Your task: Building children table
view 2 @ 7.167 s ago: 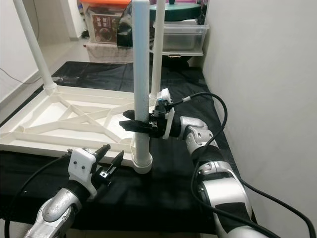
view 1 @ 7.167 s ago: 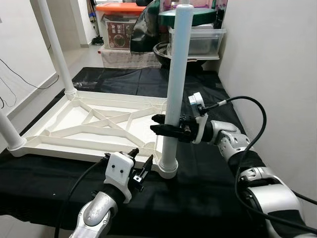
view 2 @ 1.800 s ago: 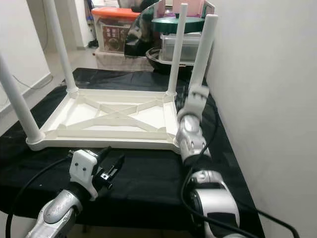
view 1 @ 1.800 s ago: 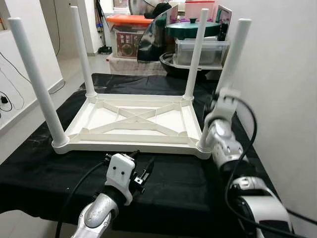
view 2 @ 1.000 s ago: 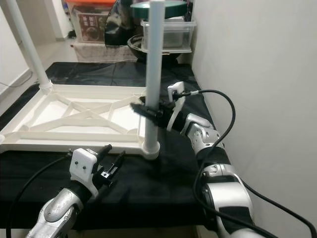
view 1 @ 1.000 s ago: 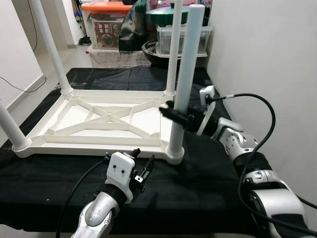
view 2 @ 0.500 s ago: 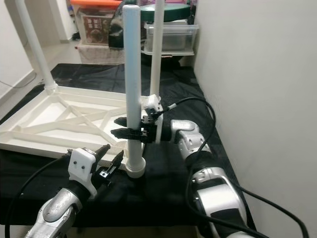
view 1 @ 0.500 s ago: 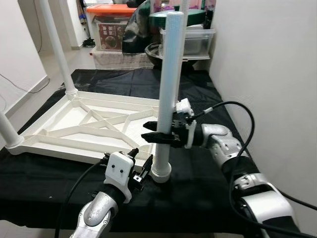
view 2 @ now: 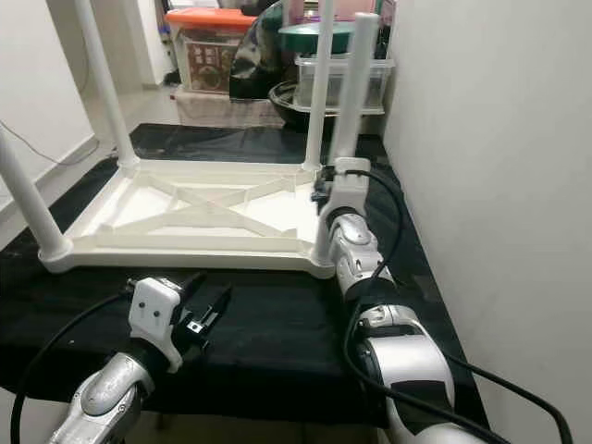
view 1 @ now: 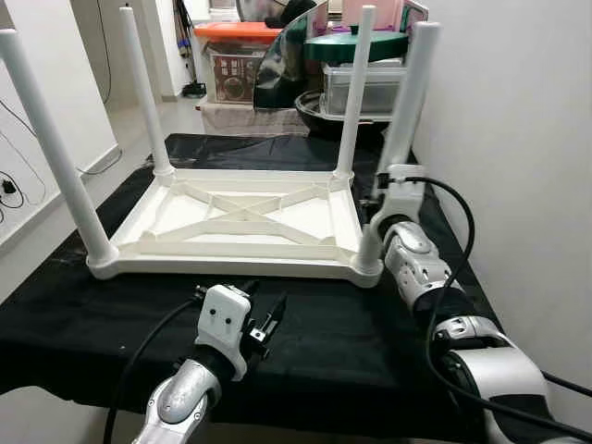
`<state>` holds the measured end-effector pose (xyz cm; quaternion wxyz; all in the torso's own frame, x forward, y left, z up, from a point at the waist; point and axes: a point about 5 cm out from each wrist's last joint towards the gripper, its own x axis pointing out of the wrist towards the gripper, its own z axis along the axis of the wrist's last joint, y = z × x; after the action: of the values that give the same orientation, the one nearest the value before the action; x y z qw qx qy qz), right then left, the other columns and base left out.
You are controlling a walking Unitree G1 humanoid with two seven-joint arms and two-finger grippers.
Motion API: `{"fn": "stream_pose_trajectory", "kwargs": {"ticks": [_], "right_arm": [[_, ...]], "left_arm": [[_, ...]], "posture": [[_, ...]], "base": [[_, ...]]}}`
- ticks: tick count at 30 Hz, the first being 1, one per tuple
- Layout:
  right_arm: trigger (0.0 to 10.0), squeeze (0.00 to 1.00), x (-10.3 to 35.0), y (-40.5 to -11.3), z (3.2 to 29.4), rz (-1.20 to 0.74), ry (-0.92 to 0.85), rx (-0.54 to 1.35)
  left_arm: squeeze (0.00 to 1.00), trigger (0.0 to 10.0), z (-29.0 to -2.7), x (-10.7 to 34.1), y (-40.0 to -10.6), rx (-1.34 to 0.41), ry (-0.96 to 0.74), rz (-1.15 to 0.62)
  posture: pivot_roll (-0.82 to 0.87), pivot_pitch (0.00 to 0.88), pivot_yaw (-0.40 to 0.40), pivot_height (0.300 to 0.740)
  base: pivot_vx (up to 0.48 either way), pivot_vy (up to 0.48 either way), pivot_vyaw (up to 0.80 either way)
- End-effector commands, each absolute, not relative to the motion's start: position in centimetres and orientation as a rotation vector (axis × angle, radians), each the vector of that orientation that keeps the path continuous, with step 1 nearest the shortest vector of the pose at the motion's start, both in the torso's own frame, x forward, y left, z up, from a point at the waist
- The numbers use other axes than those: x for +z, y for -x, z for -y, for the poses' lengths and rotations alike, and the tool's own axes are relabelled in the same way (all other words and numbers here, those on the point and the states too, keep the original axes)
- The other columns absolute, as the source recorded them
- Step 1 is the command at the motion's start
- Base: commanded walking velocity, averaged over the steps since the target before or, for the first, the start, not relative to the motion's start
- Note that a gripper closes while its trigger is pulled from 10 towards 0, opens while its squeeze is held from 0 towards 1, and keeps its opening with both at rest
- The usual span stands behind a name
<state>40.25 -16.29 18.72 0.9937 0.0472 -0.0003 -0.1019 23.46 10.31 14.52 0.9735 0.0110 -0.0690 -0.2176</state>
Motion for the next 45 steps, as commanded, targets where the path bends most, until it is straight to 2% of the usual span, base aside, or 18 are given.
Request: {"fn": "stream_pose_trajectory", "kwargs": {"ticks": [1, 2, 3, 8, 9, 13, 14, 15, 17, 18, 22, 25, 26, 34, 35, 37, 38, 45], "right_arm": [[0.0, 0.0, 16.1, -39.4, 16.5, -0.117, -0.176, -0.329], [0.0, 0.0, 16.1, -39.4, 16.5, -0.117, -0.176, -0.329], [10.0, 0.0, 16.3, -39.6, 15.4, -0.104, -0.21, -0.303], [10.0, 0.0, 17.0, -39.8, 14.1, -0.062, -0.237, -0.251], [10.0, 1.0, 17.6, -40.0, 13.4, -0.016, -0.248, -0.182], [10.0, 1.0, 18.2, -40.2, 12.6, 0.014, -0.262, -0.089], [10.0, 0.0, 19.1, -40.2, 11.3, 0.06, -0.321, 0.085], [10.0, 0.0, 19.1, -40.2, 11.3, 0.06, -0.321, 0.085], [10.0, 0.0, 20.1, -40.1, 10.2, 0.066, -0.386, 0.431], [10.0, 0.0, 20.1, -40.1, 10.2, 0.066, -0.386, 0.431], [10.0, 0.0, 21.0, -39.1, 10.8, 0.05, -0.369, 0.852], [10.0, 0.0, 21.0, -38.6, 10.9, 0.039, -0.347, 0.966], [10.0, 0.0, 20.6, -37.1, 10.8, 0.003, -0.295, 1.236], [10.0, 0.0, 20.9, -35.4, 9.9, -0.01, -0.348, 1.559], [9.0, 0.0, 20.6, -35.4, 9.6, -0.025, -0.33, 1.562], [9.0, 0.0, 20.4, -35.4, 9.3, -0.034, -0.316, 1.563], [0.0, 0.0, 20.1, -35.4, 9.1, -0.049, -0.309, 1.567], [0.0, 0.0, 18.9, -35.9, 8.7, -0.057, -0.237, 1.432]], "left_arm": [[0.0, 10.0, -10.4, 14.0, -23.5, -0.44, -0.037, 0.119], [0.0, 10.0, -10.4, 14.0, -23.5, -0.44, -0.037, 0.119], [0.0, 10.0, -10.4, 14.0, -23.5, -0.44, -0.036, 0.119], [0.0, 10.0, -10.3, 14.0, -23.5, -0.441, -0.035, 0.119], [0.0, 10.0, -10.4, 14.0, -23.5, -0.44, -0.035, 0.12], [0.0, 10.0, -10.4, 14.1, -23.5, -0.44, -0.035, 0.121], [0.0, 10.0, -10.4, 14.1, -23.5, -0.44, -0.036, 0.121], [0.0, 10.0, -10.4, 14.1, -23.5, -0.44, -0.036, 0.121], [0.0, 10.0, -10.4, 14.1, -23.5, -0.439, -0.036, 0.123], [0.0, 10.0, -10.4, 14.1, -23.5, -0.439, -0.036, 0.123], [0.0, 10.0, -10.3, 14.1, -23.5, -0.44, -0.035, 0.124], [0.0, 10.0, -10.3, 14.1, -23.5, -0.44, -0.035, 0.125], [0.0, 10.0, -10.3, 14.1, -23.6, -0.441, -0.037, 0.125], [0.0, 10.0, -10.3, 14.1, -23.5, -0.439, -0.038, 0.125], [0.0, 10.0, -10.3, 14.1, -23.5, -0.439, -0.038, 0.125], [0.0, 10.0, -10.3, 14.1, -23.5, -0.44, -0.038, 0.126], [0.0, 10.0, -10.3, 14.1, -23.5, -0.44, -0.038, 0.126], [0.0, 10.0, -10.2, 14.1, -23.5, -0.439, -0.038, 0.125]], "posture": [[-0.03, 0.0, -0.023, 0.74], [-0.03, 0.0, -0.023, 0.74], [-0.04, 0.0, -0.022, 0.74], [-0.04, 0.0, -0.022, 0.74], [-0.04, 0.0, -0.022, 0.74], [-0.04, 0.0, -0.022, 0.74], [-0.04, 0.0, -0.026, 0.74], [-0.04, 0.0, -0.026, 0.74], [-0.04, 0.0, -0.026, 0.74], [-0.04, 0.0, -0.026, 0.74], [-0.04, 0.0, -0.028, 0.74], [-0.04, 0.0, -0.028, 0.74], [-0.03, 0.0, -0.031, 0.74], [-0.02, 0.0, -0.033, 0.74], [-0.02, 0.0, -0.038, 0.74], [-0.02, 0.0, -0.038, 0.74], [-0.02, 0.0, -0.038, 0.74], [-0.02, 0.0, -0.039, 0.74]], "base": [[0.0, 0.0, 0.0], [0.0, 0.0, 0.0], [0.0, 0.0, 0.0], [0.0, 0.0, 0.0], [0.0, 0.0, 0.0], [0.0, 0.0, 0.0], [0.0, 0.0, 0.0], [0.0, 0.0, 0.0], [0.0, 0.0, 0.0], [0.0, 0.0, 0.0], [0.0, 0.0, 0.0], [0.0, 0.0, 0.0], [0.0, 0.0, 0.0], [0.0, 0.0, 0.0], [0.0, 0.0, 0.0], [0.0, 0.0, 0.0], [0.0, 0.0, 0.0], [0.0, 0.0, 0.0]]}}
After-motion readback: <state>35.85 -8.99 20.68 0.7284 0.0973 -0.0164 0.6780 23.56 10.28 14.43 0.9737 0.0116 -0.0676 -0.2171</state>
